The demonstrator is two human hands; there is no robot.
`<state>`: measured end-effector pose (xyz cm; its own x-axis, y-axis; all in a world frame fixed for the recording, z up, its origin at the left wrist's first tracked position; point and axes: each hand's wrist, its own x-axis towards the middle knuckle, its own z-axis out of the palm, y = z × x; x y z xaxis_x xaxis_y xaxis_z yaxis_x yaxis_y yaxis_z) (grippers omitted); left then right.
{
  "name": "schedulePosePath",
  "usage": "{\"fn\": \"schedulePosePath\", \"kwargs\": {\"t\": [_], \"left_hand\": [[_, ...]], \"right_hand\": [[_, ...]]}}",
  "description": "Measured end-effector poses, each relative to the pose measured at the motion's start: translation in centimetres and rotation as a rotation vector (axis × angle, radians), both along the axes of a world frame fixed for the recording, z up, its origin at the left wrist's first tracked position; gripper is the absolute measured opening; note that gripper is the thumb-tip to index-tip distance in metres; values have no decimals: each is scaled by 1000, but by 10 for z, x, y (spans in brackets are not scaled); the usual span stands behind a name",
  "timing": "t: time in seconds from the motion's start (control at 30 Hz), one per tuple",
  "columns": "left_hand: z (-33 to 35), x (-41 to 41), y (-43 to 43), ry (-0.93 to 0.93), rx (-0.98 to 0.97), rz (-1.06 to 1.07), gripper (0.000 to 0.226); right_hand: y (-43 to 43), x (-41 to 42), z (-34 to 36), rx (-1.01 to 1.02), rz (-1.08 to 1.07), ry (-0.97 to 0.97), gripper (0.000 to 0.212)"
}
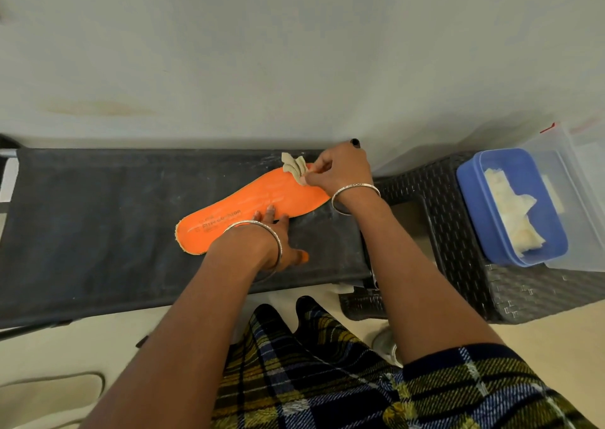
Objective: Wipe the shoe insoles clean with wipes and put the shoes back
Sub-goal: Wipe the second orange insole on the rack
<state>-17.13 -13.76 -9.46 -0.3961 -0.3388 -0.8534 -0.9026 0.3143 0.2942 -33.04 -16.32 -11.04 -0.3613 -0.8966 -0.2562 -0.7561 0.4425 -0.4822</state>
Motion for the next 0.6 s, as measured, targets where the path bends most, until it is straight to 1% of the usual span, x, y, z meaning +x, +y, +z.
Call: {"fn": "schedulePosePath", "kwargs": {"t": [0.03, 0.1, 0.17, 0.27, 0.33, 0.4, 0.53, 0.6], "left_hand": [[0, 0, 0, 0, -3, -2, 87], [0, 1, 1, 0, -10, -8, 87], [-1, 2, 1, 6, -18, -6, 87], [-1, 2, 1, 11, -23, 0, 87], [0, 2, 1, 11, -16, 2, 87], [1, 2, 0, 12, -17, -8, 87], [4, 3, 0, 8, -12, -25, 87], [5, 4, 1, 2, -14, -23, 87]], "right_hand": [[0, 2, -1, -20, -15, 0, 10], [-2, 10, -3, -50, -36, -52, 21], [-4, 22, -8, -36, -2, -78, 27], [-8, 41, -13, 26, 132, 13, 21], [-10, 44, -12, 38, 184, 32, 17], [-10, 35, -11, 53, 147, 60, 15], [-5, 8, -8, 21, -41, 153, 15], [-5, 9, -8, 32, 0, 168, 19]]}}
